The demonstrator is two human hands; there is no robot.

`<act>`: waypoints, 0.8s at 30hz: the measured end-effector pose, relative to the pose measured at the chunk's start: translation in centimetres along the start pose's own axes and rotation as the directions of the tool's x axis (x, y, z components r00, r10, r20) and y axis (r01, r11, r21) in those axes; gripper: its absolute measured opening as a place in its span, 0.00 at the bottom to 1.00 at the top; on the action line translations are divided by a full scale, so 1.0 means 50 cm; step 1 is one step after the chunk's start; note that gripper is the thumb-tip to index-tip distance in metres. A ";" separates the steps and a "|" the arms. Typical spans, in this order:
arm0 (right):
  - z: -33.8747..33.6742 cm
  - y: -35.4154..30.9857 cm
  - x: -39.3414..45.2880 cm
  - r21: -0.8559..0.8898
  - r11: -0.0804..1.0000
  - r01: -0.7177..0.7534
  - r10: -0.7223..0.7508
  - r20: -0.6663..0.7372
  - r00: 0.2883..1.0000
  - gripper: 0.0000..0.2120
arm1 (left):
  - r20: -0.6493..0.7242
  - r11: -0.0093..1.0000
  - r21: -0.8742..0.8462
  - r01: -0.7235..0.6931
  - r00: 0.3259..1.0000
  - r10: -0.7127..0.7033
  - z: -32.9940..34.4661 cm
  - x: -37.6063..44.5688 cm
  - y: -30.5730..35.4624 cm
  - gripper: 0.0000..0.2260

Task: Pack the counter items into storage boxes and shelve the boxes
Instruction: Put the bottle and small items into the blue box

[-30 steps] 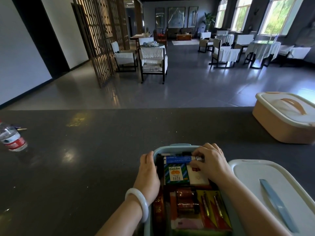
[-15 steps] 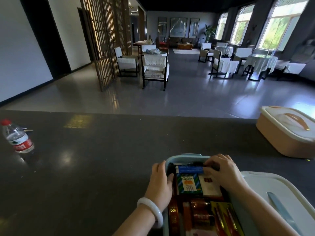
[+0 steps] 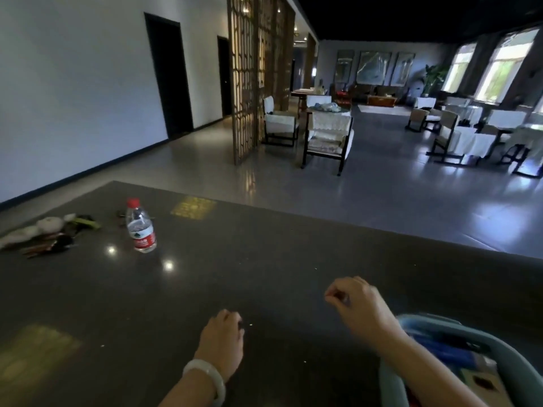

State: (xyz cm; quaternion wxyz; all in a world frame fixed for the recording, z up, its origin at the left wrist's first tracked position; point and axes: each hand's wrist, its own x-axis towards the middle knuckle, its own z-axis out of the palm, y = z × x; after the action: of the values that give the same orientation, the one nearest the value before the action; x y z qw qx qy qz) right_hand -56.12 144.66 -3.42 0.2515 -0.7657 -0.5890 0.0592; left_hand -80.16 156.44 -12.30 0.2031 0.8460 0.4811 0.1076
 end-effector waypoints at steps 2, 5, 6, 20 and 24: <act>0.055 -0.050 0.033 0.010 0.999 0.043 -0.044 0.114 0.993 0.07 | -0.001 0.994 0.061 0.088 0.996 -0.088 -0.031 0.000 -0.079 0.13; 0.141 -0.122 0.081 0.040 0.998 0.044 -0.053 0.280 0.959 0.09 | -0.023 0.966 0.113 0.231 0.973 -0.230 -0.075 -0.001 -0.187 0.20; 0.169 -0.148 0.097 0.053 0.998 0.030 -0.045 0.323 0.945 0.08 | -0.044 0.951 0.143 0.275 0.962 -0.271 -0.088 0.001 -0.220 0.23; 0.502 -0.473 0.421 0.245 0.959 -0.139 0.005 0.479 0.878 0.32 | 0.091 0.882 0.206 0.423 0.889 -0.448 -0.109 0.031 -0.469 0.39; 0.567 -0.541 0.538 0.396 0.872 -0.289 0.087 0.456 0.886 0.47 | 0.116 0.884 0.195 0.425 0.885 -0.451 -0.100 0.038 -0.475 0.39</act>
State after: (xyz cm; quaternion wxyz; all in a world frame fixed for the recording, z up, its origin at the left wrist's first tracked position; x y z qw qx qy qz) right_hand -82.61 183.54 -10.14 0.2815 -0.7092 -0.5197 0.3843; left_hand -99.35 170.05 -18.47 0.1893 0.7345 0.6498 -0.0486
